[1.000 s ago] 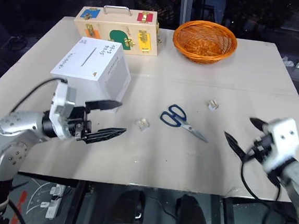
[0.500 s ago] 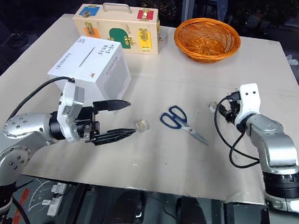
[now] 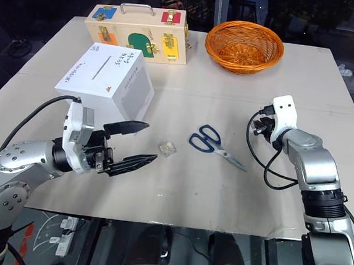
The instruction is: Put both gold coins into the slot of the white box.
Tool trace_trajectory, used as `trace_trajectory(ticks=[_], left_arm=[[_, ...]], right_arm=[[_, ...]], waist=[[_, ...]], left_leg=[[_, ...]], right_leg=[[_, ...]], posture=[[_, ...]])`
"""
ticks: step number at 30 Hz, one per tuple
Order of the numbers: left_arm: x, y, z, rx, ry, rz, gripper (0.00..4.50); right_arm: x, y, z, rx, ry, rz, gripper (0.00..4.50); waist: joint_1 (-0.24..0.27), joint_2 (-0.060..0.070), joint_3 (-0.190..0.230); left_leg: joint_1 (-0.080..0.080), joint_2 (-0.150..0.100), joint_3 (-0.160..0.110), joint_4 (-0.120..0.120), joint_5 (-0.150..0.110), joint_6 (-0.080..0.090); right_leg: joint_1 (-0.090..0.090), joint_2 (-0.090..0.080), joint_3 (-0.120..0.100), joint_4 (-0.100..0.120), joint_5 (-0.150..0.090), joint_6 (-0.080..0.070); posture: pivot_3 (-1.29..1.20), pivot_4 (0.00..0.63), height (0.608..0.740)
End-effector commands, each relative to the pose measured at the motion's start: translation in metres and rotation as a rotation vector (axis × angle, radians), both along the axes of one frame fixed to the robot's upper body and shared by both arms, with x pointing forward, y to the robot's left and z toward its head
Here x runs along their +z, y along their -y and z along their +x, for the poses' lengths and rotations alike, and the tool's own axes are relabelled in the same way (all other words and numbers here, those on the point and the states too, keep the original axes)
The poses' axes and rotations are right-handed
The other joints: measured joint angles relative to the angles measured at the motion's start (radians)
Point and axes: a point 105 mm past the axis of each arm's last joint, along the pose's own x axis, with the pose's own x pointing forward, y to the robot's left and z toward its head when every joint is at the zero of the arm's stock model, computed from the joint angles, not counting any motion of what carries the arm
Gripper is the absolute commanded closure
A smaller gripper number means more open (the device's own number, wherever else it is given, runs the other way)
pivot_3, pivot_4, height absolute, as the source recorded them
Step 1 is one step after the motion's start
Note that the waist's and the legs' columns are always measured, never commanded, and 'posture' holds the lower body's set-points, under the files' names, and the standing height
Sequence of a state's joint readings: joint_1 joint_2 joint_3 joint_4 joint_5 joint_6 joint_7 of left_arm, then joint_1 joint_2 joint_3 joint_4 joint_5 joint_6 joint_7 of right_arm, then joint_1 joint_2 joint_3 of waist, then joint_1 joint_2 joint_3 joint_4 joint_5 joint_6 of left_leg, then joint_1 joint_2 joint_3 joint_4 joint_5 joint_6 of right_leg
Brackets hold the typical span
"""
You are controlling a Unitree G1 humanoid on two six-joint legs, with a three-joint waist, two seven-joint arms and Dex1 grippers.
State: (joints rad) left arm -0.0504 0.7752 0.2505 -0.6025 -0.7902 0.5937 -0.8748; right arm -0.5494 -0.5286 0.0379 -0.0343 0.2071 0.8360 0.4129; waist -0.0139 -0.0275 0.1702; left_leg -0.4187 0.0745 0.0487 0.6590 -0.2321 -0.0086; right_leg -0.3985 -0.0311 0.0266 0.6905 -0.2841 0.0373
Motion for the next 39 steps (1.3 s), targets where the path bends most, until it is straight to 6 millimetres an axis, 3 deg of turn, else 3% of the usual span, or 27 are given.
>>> trace_trajectory(ticks=[1,5,6,8,14,18,20,24,27,28,31,32,37,39], left_arm=[[0.011,0.001,-0.007,-0.013,0.058,-0.002,0.00],[0.011,0.000,-0.007,-0.010,0.058,0.001,0.00],[0.011,0.000,-0.007,-0.008,0.057,0.001,0.00],[0.011,-0.001,-0.007,-0.005,0.058,0.001,0.00],[0.012,-0.001,-0.006,-0.003,0.049,-0.010,0.00],[0.021,0.003,0.001,0.007,0.002,-0.093,0.00],[0.026,0.006,0.002,-0.011,-0.029,-0.122,0.00],[0.043,0.024,0.007,-0.116,-0.138,-0.214,0.00],[0.062,0.036,0.015,-0.195,-0.171,-0.306,0.00],[0.069,0.041,0.020,-0.223,-0.176,-0.338,0.57],[0.083,0.057,0.029,-0.310,-0.198,-0.382,1.66],[0.086,0.062,0.031,-0.339,-0.210,-0.392,1.66],[0.088,0.071,0.033,-0.426,-0.214,-0.360,3.55],[0.088,0.072,0.034,-0.452,-0.213,-0.349,3.55]], right_arm=[[0.012,-0.006,0.002,0.027,0.043,-0.003,3.45],[0.010,-0.007,0.003,0.025,0.035,-0.001,3.45],[0.010,-0.006,0.003,0.021,0.036,0.002,3.97],[0.009,-0.006,0.004,0.020,0.034,0.004,4.49],[0.010,-0.005,0.004,0.027,0.035,0.003,4.49],[0.029,-0.006,0.000,0.060,0.088,0.077,4.49],[0.046,-0.011,-0.009,0.118,0.117,0.166,4.49],[0.089,-0.036,-0.056,0.385,0.116,0.406,4.49],[0.108,-0.049,-0.083,0.519,0.102,0.493,4.49],[0.115,-0.055,-0.093,0.569,0.101,0.526,4.50],[0.133,-0.067,-0.114,0.687,0.110,0.596,4.50],[0.138,-0.070,-0.119,0.709,0.117,0.609,4.50],[0.151,-0.077,-0.130,0.745,0.129,0.654,4.50],[0.153,-0.079,-0.133,0.755,0.125,0.662,4.50]], waist=[[0.000,0.000,0.000],[0.000,0.000,0.000],[0.000,0.000,0.000],[0.000,0.000,0.000],[0.000,0.000,0.000],[0.002,0.000,0.000],[0.002,0.000,0.001],[0.002,0.000,0.002],[0.004,0.000,0.002],[0.003,0.000,0.002],[0.001,0.000,0.002],[-0.002,0.000,0.002],[-0.005,0.000,0.002],[-0.005,0.000,0.002]], left_leg=[[0.000,0.000,0.000,0.000,0.000,0.000],[0.000,0.000,0.000,0.000,0.000,0.000],[0.000,0.000,0.000,0.000,0.000,0.000],[0.000,0.000,0.000,0.000,0.000,0.000],[0.000,0.000,0.000,-0.001,0.000,0.000],[0.000,0.000,0.000,-0.001,0.000,0.000],[0.000,0.000,0.000,-0.001,0.000,0.000],[-0.001,0.000,-0.002,-0.001,0.000,0.000],[-0.002,0.000,-0.003,-0.001,0.000,0.000],[-0.002,0.000,-0.003,-0.001,0.000,0.000],[-0.001,0.000,-0.003,-0.001,0.000,0.000],[-0.001,0.000,-0.003,-0.001,0.000,0.000],[-0.001,0.000,-0.002,-0.003,0.000,0.000],[-0.001,0.000,-0.001,-0.006,0.000,0.000]], right_leg=[[0.000,0.000,0.000,0.000,0.000,0.000],[0.000,0.000,0.000,0.000,0.000,0.000],[0.000,0.000,0.000,0.000,0.000,0.000],[0.000,0.000,0.000,0.000,0.000,0.000],[0.000,0.000,0.000,0.000,0.000,0.000],[0.000,0.000,0.000,0.000,0.000,0.000],[0.000,0.000,0.000,0.000,0.000,0.000],[0.000,0.000,-0.002,-0.001,0.000,0.000],[0.000,0.000,-0.002,-0.001,0.000,0.000],[0.000,0.000,-0.003,-0.001,0.000,0.000],[0.001,0.000,-0.003,-0.001,0.000,0.000],[0.001,0.000,-0.003,-0.001,0.000,0.000],[0.000,0.000,-0.002,-0.003,0.000,0.000],[0.000,0.000,-0.001,-0.005,0.000,0.000]], posture=[[0.00,0.150,0.726],[0.00,0.150,0.726],[0.00,0.150,0.726],[0.00,0.150,0.726],[0.00,0.150,0.726],[0.00,0.150,0.726],[0.00,0.150,0.726],[0.00,0.150,0.726],[0.00,0.150,0.726],[0.00,0.150,0.726],[0.00,0.150,0.726],[0.00,0.150,0.726],[0.00,0.150,0.726],[0.00,0.150,0.726]])
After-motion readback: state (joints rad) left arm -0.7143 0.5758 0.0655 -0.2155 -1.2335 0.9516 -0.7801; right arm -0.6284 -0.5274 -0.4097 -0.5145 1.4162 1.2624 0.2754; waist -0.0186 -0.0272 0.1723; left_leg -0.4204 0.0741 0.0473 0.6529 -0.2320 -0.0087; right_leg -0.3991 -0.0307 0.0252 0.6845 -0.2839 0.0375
